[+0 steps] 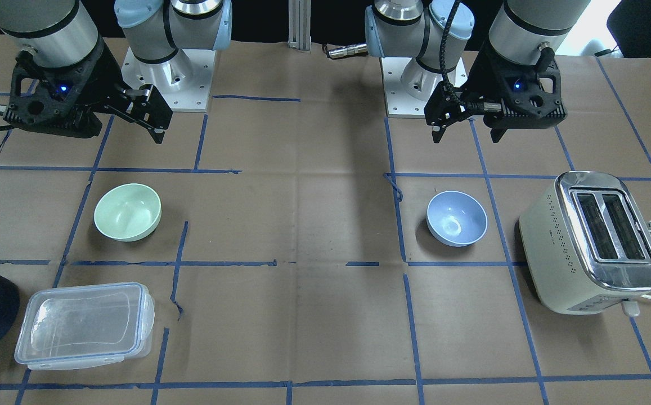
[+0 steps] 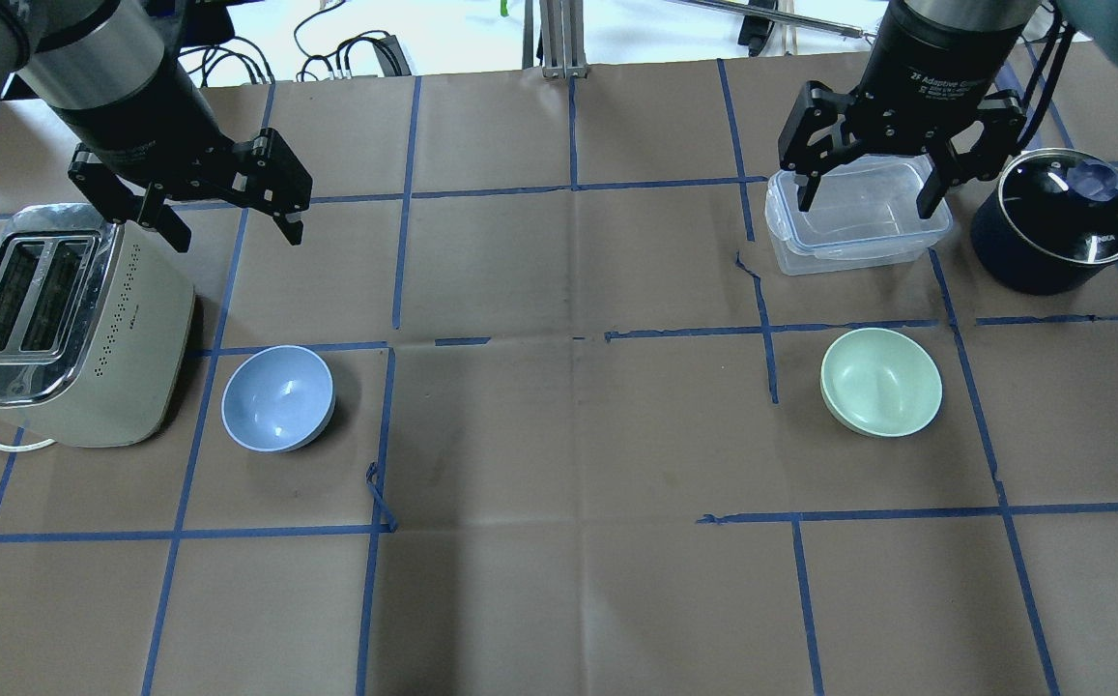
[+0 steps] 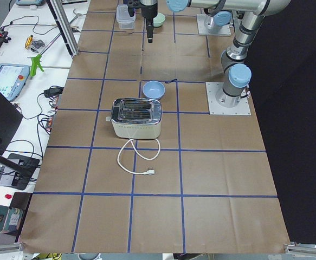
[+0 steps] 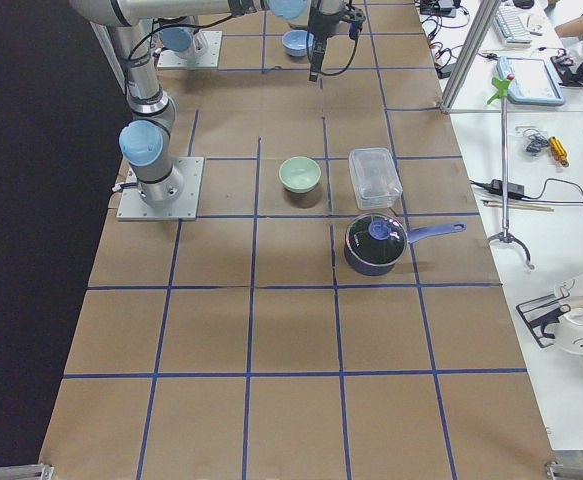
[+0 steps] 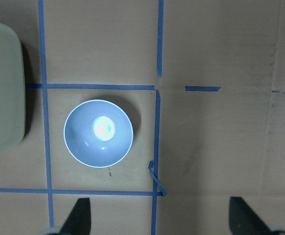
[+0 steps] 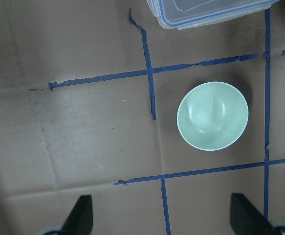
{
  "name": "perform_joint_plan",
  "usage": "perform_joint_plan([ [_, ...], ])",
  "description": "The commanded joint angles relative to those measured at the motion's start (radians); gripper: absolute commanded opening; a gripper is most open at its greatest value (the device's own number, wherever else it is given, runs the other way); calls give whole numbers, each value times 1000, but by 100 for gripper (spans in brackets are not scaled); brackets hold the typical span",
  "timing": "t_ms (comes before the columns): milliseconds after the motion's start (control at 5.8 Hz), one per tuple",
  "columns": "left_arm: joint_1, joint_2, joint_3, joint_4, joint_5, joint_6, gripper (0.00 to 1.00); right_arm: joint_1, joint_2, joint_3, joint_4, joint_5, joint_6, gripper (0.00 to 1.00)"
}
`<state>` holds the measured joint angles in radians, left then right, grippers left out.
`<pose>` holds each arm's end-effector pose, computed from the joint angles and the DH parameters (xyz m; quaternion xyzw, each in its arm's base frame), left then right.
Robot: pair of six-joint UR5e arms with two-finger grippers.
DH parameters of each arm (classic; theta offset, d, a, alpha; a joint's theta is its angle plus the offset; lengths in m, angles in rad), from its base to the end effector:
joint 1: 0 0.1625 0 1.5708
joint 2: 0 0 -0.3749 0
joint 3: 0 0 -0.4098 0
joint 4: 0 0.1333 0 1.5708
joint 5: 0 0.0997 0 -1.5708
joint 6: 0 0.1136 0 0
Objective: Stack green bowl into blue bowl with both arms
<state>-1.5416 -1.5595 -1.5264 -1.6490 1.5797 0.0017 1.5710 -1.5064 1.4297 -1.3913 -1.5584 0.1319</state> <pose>-0.1176 -0.5057 0.4444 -0.0137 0.9998 0.0113 0.0043 0.1348 -0.5202 0.4448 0.0660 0.9965 0.0517 0.0028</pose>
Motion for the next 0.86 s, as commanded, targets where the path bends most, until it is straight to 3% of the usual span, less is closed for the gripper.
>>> perform_joint_plan([
  [0, 0, 3, -1, 1, -1, 1, 98, 1, 2, 0, 0, 1, -2, 100],
  [690, 23, 13, -15, -11, 3, 44, 96, -15, 6, 3, 0, -5, -58, 100],
])
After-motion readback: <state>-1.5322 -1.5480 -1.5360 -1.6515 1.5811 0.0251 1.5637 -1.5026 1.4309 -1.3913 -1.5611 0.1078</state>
